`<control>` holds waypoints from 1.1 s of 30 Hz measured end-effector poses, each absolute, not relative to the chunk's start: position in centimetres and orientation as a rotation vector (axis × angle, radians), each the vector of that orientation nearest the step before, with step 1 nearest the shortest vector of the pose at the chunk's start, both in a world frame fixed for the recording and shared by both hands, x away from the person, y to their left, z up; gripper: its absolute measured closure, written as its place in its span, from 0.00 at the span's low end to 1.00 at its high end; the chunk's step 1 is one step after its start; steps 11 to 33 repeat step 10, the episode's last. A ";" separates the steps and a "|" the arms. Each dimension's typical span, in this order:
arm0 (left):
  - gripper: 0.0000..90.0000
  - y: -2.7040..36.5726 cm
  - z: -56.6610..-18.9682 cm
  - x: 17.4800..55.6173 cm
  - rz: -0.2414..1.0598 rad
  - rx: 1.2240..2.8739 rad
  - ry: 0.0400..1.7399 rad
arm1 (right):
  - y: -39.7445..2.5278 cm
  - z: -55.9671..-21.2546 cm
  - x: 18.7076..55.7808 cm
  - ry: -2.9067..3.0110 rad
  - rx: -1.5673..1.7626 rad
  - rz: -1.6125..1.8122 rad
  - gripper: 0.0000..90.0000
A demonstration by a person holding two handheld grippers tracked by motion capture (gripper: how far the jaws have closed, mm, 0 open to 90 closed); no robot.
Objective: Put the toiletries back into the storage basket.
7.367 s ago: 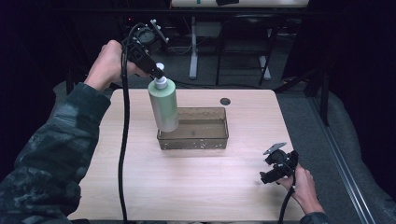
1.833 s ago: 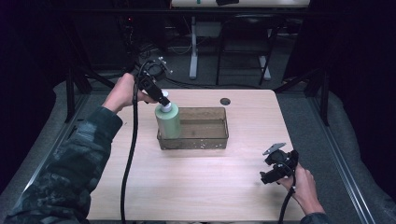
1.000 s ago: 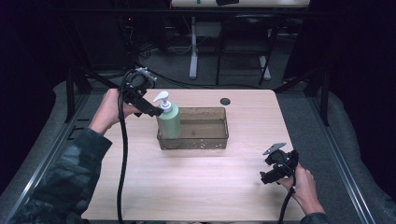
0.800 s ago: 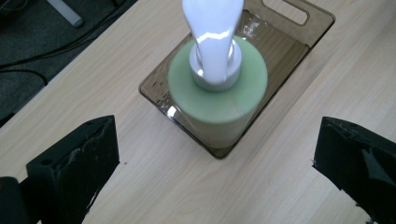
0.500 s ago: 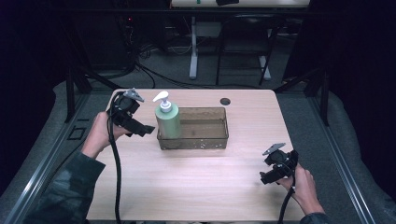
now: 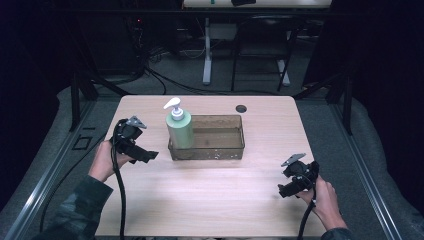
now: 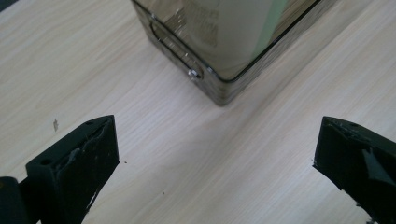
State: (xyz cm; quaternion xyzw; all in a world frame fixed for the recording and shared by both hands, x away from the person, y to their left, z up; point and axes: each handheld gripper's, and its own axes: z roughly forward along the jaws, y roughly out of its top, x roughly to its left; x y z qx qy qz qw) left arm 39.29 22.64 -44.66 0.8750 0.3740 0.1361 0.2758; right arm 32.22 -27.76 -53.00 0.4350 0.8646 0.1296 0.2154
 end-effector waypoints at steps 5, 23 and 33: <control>0.00 23.3 -46.4 39.4 0.347 2.324 1.030 | -27.9 -53.1 32.2 2.399 1.203 0.355 0.00; 0.00 23.7 -47.6 39.6 0.304 2.357 1.026 | -28.0 -53.2 32.3 2.404 1.205 0.352 0.00; 0.00 23.7 -47.6 39.6 0.304 2.357 1.026 | -28.0 -53.2 32.3 2.404 1.205 0.352 0.00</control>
